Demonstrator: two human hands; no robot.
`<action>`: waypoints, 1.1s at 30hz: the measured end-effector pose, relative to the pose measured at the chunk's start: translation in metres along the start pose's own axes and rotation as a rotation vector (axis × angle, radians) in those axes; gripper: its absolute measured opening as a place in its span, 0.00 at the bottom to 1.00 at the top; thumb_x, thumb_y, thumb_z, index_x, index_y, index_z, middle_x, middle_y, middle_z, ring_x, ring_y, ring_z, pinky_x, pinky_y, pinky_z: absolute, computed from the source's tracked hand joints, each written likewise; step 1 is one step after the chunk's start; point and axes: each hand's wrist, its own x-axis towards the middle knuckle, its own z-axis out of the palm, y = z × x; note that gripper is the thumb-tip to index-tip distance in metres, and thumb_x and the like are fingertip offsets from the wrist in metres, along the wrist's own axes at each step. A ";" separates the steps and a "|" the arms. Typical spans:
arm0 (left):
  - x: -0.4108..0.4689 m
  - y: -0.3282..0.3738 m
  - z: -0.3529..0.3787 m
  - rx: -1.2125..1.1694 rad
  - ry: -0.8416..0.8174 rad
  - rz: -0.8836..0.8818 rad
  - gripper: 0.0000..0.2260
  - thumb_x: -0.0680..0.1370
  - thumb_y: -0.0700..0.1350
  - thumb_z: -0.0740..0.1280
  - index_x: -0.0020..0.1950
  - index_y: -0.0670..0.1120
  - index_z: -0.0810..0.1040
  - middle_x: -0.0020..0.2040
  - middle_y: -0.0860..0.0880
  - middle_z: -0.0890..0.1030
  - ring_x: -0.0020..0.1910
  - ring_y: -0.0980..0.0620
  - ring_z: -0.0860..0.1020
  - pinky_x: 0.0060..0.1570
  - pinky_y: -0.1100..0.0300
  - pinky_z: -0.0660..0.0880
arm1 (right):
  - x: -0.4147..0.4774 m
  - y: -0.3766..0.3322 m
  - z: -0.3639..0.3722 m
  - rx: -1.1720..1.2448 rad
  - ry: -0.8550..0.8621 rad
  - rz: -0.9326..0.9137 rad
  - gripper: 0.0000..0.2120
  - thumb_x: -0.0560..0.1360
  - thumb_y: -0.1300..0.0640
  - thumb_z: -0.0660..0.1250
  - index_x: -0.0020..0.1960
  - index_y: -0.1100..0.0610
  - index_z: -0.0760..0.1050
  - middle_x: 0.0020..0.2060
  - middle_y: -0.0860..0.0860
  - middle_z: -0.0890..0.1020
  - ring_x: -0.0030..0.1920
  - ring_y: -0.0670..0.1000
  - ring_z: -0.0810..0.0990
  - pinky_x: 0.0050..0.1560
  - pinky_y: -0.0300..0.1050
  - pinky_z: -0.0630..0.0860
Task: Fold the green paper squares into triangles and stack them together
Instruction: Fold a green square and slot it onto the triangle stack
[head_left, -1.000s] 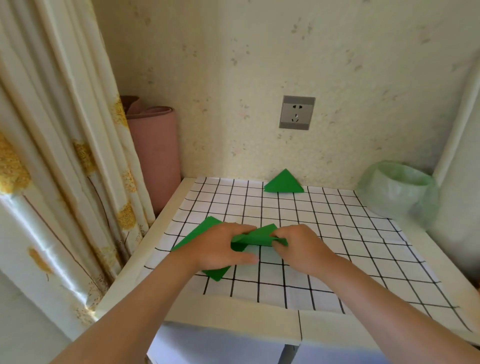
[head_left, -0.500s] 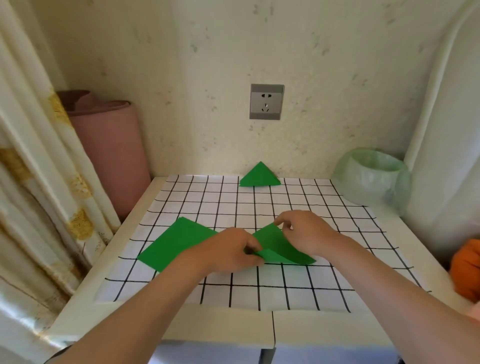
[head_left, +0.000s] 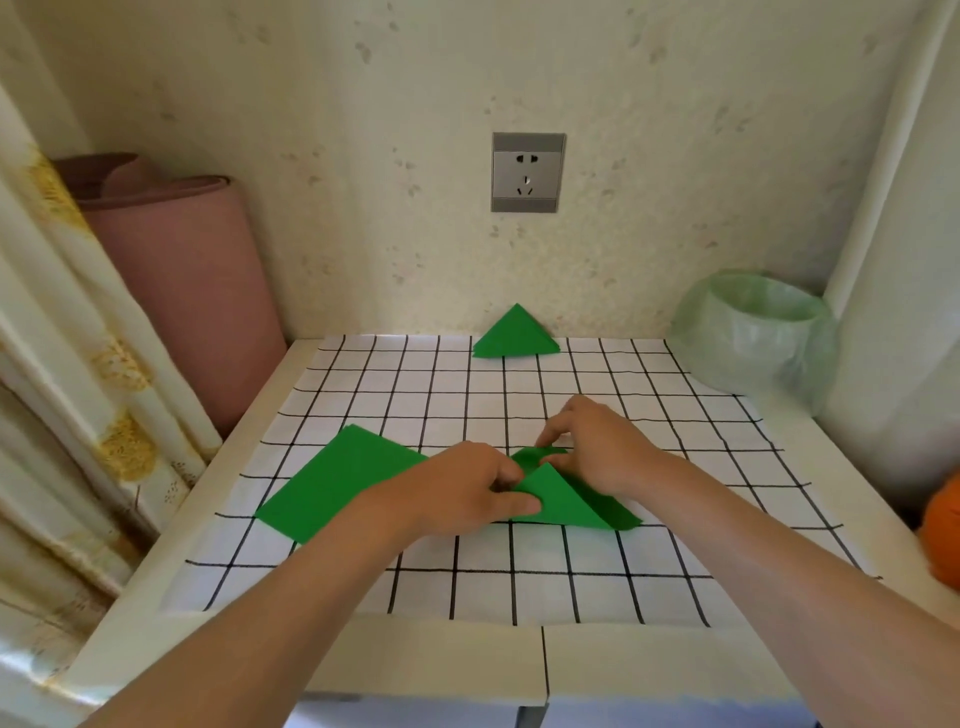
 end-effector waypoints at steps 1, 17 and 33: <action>0.001 0.000 0.001 -0.006 0.009 0.008 0.16 0.77 0.56 0.67 0.41 0.44 0.79 0.42 0.42 0.78 0.36 0.50 0.73 0.40 0.55 0.71 | -0.001 0.000 0.000 0.005 0.003 -0.012 0.08 0.74 0.47 0.73 0.52 0.46 0.81 0.54 0.48 0.73 0.54 0.51 0.75 0.57 0.52 0.75; 0.016 0.009 0.002 -0.292 0.350 0.033 0.04 0.79 0.48 0.68 0.44 0.53 0.79 0.38 0.56 0.80 0.38 0.61 0.75 0.40 0.64 0.71 | -0.032 -0.006 -0.030 0.891 0.063 0.115 0.08 0.78 0.53 0.67 0.49 0.53 0.84 0.42 0.51 0.87 0.43 0.48 0.84 0.46 0.42 0.80; 0.023 0.016 0.009 -0.360 0.589 0.014 0.07 0.77 0.46 0.70 0.49 0.59 0.81 0.39 0.60 0.81 0.35 0.64 0.75 0.36 0.73 0.69 | -0.034 -0.007 -0.030 0.669 0.070 0.052 0.07 0.79 0.57 0.67 0.51 0.52 0.84 0.41 0.51 0.87 0.42 0.49 0.85 0.44 0.42 0.79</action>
